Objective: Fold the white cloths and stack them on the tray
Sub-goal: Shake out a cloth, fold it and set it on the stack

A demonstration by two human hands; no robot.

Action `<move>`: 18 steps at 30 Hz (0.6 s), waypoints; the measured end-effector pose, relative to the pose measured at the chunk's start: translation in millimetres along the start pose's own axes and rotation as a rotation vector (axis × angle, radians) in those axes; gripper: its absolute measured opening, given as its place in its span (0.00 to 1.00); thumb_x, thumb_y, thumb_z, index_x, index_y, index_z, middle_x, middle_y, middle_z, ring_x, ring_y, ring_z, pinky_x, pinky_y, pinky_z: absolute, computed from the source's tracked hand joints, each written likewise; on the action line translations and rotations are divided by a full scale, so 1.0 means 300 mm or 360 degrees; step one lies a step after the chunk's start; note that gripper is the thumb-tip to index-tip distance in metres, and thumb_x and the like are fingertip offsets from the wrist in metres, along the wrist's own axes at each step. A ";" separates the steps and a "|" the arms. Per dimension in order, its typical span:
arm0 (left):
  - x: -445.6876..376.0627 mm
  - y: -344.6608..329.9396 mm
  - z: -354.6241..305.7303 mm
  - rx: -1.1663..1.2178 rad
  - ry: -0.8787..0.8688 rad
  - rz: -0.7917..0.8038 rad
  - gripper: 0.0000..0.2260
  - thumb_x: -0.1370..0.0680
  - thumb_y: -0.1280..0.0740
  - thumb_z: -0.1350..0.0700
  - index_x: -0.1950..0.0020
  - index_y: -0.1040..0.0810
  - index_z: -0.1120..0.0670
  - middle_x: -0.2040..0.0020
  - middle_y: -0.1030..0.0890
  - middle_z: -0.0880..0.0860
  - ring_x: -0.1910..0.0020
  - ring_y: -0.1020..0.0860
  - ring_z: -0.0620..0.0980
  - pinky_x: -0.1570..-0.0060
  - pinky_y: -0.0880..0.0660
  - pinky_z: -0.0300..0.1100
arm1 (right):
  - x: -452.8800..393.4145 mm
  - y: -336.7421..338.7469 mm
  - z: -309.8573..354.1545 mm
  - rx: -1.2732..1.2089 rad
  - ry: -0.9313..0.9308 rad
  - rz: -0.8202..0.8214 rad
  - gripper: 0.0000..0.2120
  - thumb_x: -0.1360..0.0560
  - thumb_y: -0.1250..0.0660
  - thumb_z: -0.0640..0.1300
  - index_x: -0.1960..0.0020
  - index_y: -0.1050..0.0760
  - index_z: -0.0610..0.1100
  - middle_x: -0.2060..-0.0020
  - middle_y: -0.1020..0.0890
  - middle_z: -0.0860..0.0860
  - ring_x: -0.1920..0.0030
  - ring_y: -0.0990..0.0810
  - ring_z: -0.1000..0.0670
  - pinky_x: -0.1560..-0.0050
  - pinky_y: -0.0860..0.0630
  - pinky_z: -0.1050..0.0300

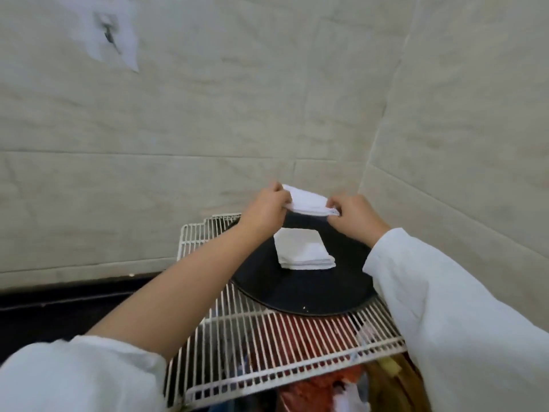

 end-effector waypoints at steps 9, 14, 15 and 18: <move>0.115 -0.331 0.064 -0.0441 0.0261 0.0511 0.15 0.20 0.43 0.60 0.35 0.26 0.57 0.37 0.27 0.56 0.40 0.26 0.57 0.41 0.29 0.45 | 0.024 -0.357 -0.121 0.0265 0.0301 0.0659 0.08 0.24 0.42 0.34 0.61 0.31 0.41 0.54 0.33 0.44 0.45 0.26 0.42 0.55 0.38 0.59; 0.154 -0.346 0.038 -0.0594 0.0310 0.0608 0.19 0.19 0.45 0.57 0.28 0.36 0.56 0.31 0.33 0.57 0.39 0.26 0.58 0.41 0.27 0.50 | 0.042 -0.371 -0.133 0.0420 0.0372 0.0819 0.12 0.25 0.40 0.36 0.42 0.29 0.36 0.45 0.26 0.39 0.50 0.26 0.43 0.60 0.34 0.59; 0.167 -0.329 0.033 -0.0595 0.0335 0.0582 0.20 0.19 0.45 0.57 0.26 0.40 0.55 0.29 0.35 0.56 0.37 0.27 0.58 0.41 0.27 0.51 | 0.048 -0.363 -0.131 0.0459 0.0370 0.0852 0.13 0.25 0.40 0.37 0.41 0.29 0.36 0.46 0.26 0.39 0.51 0.26 0.43 0.61 0.34 0.59; 0.215 -0.219 0.046 -0.0652 0.0414 0.0431 0.22 0.20 0.44 0.56 0.26 0.42 0.55 0.28 0.36 0.56 0.33 0.31 0.57 0.38 0.28 0.51 | 0.061 -0.287 -0.072 0.0541 0.0393 0.0803 0.16 0.24 0.40 0.41 0.38 0.31 0.38 0.40 0.26 0.41 0.44 0.24 0.42 0.55 0.32 0.57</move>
Point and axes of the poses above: each hand's wrist, its own x-axis away from the middle knuckle, its own y-axis out of the back of the hand, z = x × y, the point moved 10 cm from there along -x, towards the middle knuckle
